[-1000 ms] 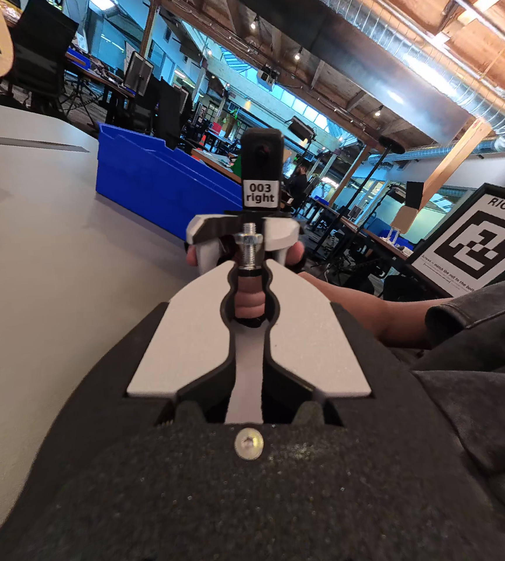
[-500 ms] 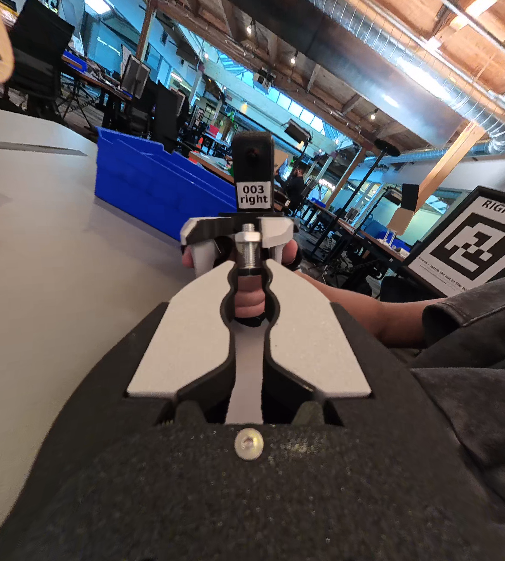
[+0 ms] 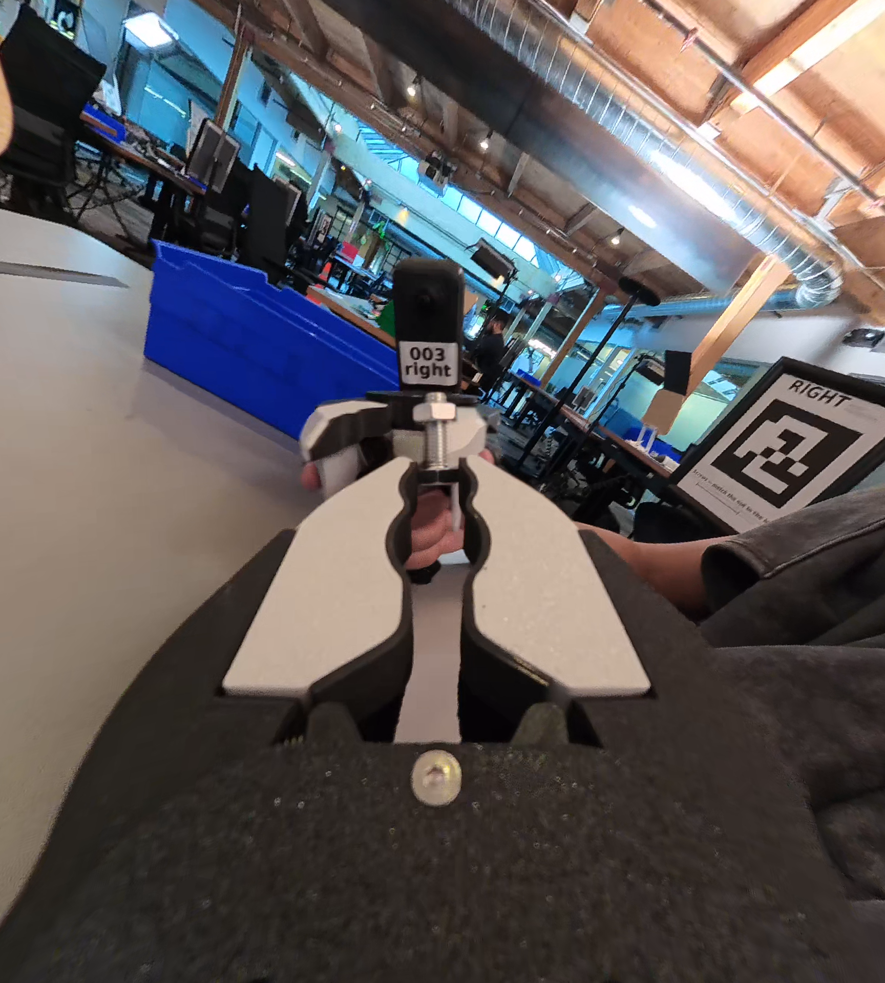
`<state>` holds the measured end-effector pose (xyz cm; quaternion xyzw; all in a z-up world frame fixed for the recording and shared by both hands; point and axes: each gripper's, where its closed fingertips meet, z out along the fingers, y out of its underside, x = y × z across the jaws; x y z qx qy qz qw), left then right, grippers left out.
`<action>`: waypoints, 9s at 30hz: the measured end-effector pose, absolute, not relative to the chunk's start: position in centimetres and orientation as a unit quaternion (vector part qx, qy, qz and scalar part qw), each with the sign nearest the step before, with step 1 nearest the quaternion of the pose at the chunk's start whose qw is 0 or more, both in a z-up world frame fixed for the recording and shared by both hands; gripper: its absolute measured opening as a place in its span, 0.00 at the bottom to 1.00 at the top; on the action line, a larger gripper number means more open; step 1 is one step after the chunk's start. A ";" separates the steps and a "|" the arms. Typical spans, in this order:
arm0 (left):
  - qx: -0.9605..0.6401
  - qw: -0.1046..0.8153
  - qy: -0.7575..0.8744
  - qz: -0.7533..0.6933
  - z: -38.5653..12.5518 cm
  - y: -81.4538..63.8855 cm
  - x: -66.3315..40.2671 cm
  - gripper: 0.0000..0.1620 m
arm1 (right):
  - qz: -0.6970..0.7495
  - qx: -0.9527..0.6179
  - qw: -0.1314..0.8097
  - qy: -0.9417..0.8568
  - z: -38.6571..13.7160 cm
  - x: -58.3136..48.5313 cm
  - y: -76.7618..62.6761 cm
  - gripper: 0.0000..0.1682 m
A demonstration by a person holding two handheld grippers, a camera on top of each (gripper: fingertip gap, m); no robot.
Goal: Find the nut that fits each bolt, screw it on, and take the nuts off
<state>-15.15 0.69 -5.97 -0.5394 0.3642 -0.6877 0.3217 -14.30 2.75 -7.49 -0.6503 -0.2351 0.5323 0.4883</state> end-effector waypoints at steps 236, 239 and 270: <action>-0.686 0.466 0.343 -0.441 -10.3 5.4 -16.2 0.09 | 0.072 -0.973 0.203 -0.079 -14.8 19.6 11.9 0.10; -0.685 0.462 0.337 -0.452 -10.2 5.5 -16.5 0.09 | 0.066 -0.979 0.159 -0.104 -17.3 19.6 13.2 0.10; -0.543 0.344 0.431 -0.633 -7.1 -0.8 -17.0 0.08 | 0.422 -0.657 0.558 -0.283 -8.5 -14.7 -0.3 0.19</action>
